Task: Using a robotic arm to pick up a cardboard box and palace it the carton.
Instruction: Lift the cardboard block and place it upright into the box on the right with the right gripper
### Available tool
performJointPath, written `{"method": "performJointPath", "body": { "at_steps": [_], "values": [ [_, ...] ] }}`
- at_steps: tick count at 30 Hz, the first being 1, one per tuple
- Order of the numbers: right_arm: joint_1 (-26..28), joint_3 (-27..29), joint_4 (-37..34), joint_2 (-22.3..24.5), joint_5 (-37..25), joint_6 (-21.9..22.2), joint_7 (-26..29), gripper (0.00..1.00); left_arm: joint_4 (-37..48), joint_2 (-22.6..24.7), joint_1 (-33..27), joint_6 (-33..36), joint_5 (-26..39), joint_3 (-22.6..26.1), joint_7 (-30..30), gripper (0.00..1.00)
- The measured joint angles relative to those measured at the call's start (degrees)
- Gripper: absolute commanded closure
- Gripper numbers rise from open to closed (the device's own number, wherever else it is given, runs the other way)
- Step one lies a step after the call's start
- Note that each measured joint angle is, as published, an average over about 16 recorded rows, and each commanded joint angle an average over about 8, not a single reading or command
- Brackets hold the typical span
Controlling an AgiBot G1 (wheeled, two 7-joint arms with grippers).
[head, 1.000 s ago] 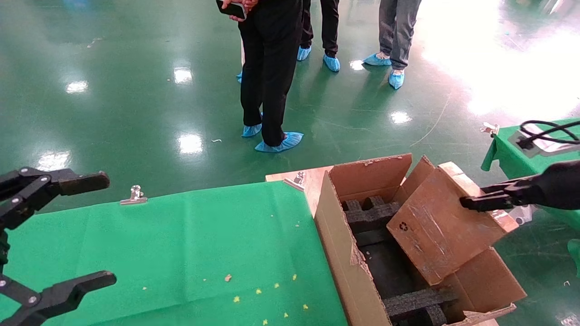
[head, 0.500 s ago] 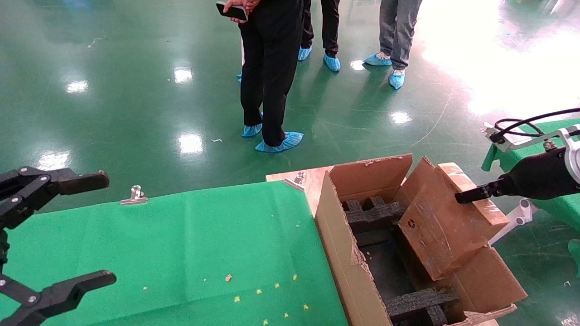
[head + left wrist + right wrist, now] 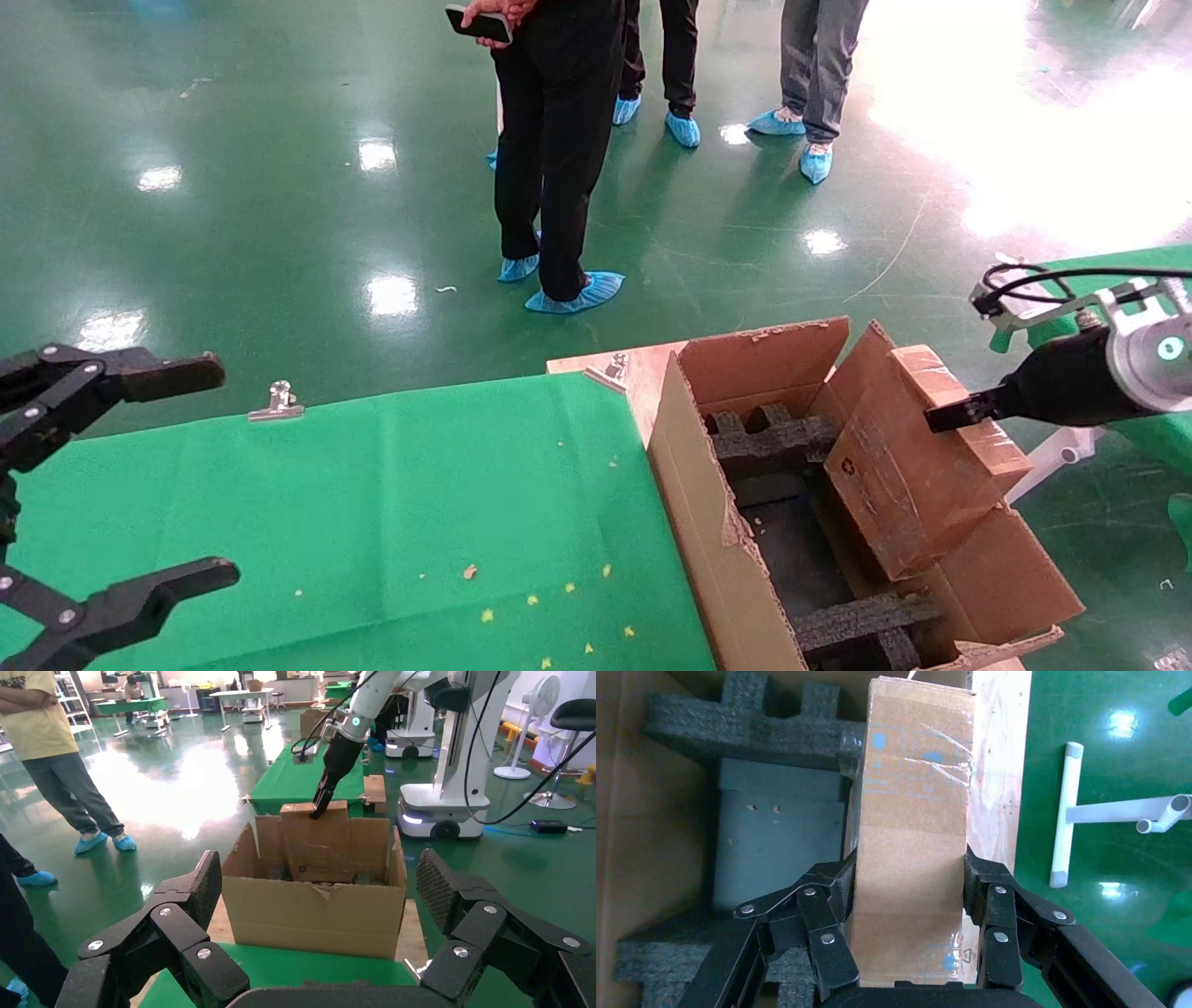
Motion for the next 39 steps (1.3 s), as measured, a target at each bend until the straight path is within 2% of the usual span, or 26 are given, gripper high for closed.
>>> {"method": "performJointPath", "body": {
  "at_steps": [6,14,27,39],
  "values": [
    [-2.01,-0.99,2.23,-0.33,-1.84,3.20,3.35,1.00,0.00,0.00,0.00,0.00,0.00,0.00,0.00,0.00],
    [-5.30,-1.56,0.70,-2.42,-1.58,6.72,3.89,1.00,0.00,0.00,0.00,0.00,-0.01,0.01,0.00,0.00],
    [-10.92,-1.28,-5.35,-6.14,2.42,10.32,0.00,1.00,0.00,-0.01,0.00,-0.01,-0.01,0.01,0.01,0.00],
    [-15.30,-0.47,-10.13,-8.56,6.60,11.47,-4.76,1.00,0.00,-0.01,-0.01,-0.01,-0.01,0.02,0.01,0.00]
  ]
}}
